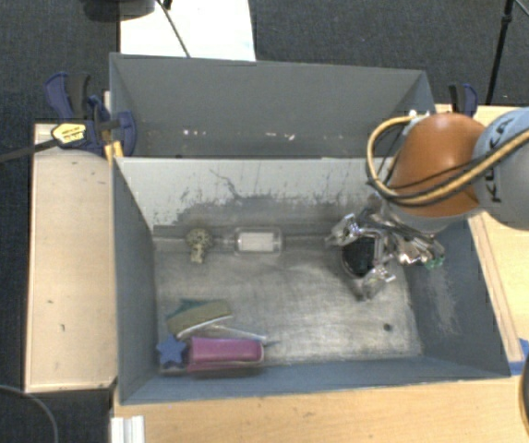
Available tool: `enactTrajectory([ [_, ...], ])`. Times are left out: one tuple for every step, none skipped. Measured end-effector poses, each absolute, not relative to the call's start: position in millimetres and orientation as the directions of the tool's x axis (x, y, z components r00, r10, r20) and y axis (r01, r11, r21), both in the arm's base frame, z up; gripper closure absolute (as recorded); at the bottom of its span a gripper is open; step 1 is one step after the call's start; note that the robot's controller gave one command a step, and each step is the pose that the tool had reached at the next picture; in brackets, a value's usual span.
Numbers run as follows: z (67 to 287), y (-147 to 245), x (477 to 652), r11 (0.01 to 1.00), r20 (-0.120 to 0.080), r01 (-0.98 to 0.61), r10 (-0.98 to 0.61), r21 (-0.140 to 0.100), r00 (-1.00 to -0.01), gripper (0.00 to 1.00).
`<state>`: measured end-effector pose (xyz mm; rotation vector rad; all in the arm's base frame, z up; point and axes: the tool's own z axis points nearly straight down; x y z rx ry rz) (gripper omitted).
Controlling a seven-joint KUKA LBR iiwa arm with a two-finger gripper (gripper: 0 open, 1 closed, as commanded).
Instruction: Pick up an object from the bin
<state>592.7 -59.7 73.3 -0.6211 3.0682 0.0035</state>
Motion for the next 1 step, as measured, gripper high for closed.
enactTrajectory([
  [73.1,-127.9,589.3,0.779,-0.005,-0.626,-0.626,-0.004,-0.779,0.0],
])
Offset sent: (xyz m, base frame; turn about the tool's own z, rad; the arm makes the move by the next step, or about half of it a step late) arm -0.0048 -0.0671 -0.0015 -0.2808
